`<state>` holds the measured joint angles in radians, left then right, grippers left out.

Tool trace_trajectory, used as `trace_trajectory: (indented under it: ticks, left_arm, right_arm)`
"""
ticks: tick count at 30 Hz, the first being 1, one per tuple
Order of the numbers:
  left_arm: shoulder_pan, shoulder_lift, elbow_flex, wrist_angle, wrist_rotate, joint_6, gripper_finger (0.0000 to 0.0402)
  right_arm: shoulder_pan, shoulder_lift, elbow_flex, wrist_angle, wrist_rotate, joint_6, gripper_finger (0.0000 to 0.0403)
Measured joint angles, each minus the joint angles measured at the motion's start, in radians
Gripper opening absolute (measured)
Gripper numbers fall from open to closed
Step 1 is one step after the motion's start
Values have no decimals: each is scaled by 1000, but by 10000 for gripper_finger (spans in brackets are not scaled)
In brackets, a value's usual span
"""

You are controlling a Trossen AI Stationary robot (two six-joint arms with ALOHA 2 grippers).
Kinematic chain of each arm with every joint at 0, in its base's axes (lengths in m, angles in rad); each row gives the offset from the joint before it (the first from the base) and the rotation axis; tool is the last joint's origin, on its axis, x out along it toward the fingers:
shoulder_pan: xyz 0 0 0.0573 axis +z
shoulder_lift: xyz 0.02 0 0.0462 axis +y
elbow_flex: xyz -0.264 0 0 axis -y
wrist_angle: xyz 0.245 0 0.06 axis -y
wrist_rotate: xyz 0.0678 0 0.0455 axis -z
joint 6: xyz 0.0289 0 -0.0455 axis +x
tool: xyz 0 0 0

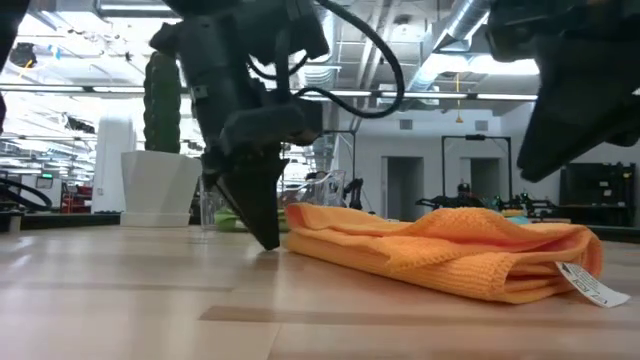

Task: Fold microfiber towels
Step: Put the orange microfiber cloth into the transparent bin

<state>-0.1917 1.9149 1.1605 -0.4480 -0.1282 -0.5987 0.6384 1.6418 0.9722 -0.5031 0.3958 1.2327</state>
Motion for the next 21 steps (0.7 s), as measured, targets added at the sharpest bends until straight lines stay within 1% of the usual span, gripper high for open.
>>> trace_trajectory:
  ticks: [2,5,7,9,11,13,16,19,21]
  left_arm:
    - [36,-4,2,-9,18,74,0]
    - [79,-28,21,-65,59,115,0]
    - [89,-59,32,-104,85,134,0]
    - [88,-95,34,-151,91,162,0]
    - [79,-137,35,-161,90,163,0]
    - [53,-182,37,-142,85,107,0]
    - [-30,-204,11,-18,90,-15,0]
    - [-127,-173,-31,132,99,-166,0]
    - [-182,-133,-56,227,96,-240,0]
  right_arm:
    - [-24,0,0,-4,-3,0,110]
    - [-61,0,0,-3,-8,0,110]
    - [-79,0,0,5,-12,-16,111]
    - [-95,0,1,38,-10,-54,111]
    - [-104,0,1,47,-10,-76,111]
    - [-111,1,1,44,-22,-74,111]
    - [-96,18,0,41,-32,-27,111]
    - [-62,58,3,71,-44,21,111]
    - [-41,88,-1,72,-63,51,111]
